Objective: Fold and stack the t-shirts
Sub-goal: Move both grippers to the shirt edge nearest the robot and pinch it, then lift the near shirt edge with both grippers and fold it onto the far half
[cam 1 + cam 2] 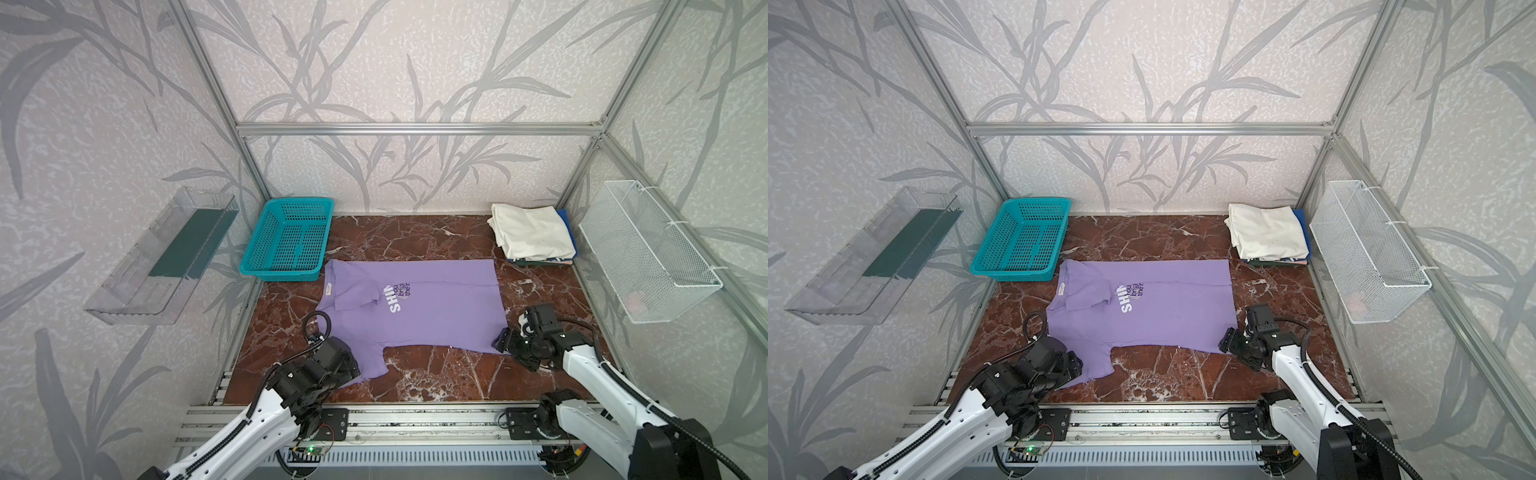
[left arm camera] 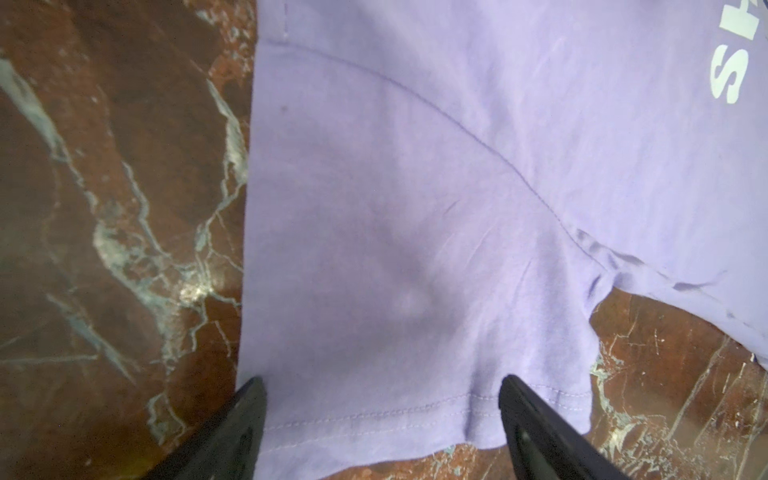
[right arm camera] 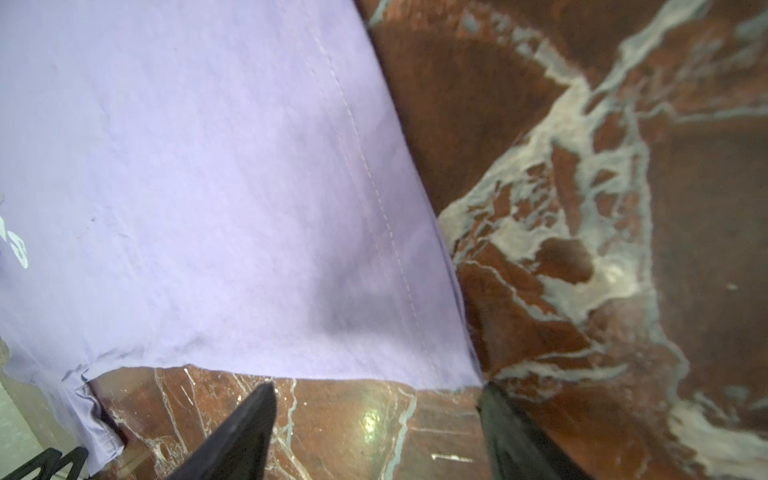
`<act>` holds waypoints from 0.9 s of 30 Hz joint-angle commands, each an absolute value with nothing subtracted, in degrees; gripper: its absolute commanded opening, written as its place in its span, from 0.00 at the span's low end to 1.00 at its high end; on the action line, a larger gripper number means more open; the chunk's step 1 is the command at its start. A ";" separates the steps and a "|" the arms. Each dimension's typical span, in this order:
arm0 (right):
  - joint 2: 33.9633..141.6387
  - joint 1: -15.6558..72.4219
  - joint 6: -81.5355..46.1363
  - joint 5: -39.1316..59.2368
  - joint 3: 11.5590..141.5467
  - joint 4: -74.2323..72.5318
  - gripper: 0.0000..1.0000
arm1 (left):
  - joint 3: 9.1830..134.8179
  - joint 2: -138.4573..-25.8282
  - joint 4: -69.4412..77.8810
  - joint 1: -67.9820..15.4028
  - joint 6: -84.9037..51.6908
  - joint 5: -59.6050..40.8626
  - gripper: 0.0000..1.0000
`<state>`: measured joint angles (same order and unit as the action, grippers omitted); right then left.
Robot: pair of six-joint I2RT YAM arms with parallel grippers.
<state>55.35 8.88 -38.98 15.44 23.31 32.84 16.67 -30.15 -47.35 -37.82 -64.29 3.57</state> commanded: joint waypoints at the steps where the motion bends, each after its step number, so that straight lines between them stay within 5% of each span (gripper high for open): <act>1: 55.98 8.79 -38.03 14.51 21.75 33.90 0.64 | 13.12 -29.56 -50.17 -37.88 -66.70 5.27 0.83; 6: 56.51 8.81 -36.09 13.38 23.31 34.54 0.48 | 12.04 -30.82 -47.11 -37.88 -65.22 5.24 0.62; 9: 56.34 8.88 -34.54 12.75 23.74 34.72 0.45 | 12.17 -35.01 -44.66 -37.89 -64.54 5.23 0.40; 15: 56.66 8.88 -33.51 13.90 23.64 32.51 0.19 | 15.56 -42.79 -43.11 -37.88 -62.38 6.77 0.00; 21: 56.34 8.97 -31.40 13.18 25.17 33.17 0.00 | 21.33 -43.23 -46.08 -37.92 -59.31 10.51 0.00; 27: 54.49 8.96 -32.31 13.65 25.14 32.21 0.00 | 27.05 -45.65 -47.68 -37.79 -53.98 16.36 0.00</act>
<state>55.94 8.88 -32.51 13.63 23.66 32.60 23.62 -44.49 -45.30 -37.82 -57.25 11.33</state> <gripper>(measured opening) 0.046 0.048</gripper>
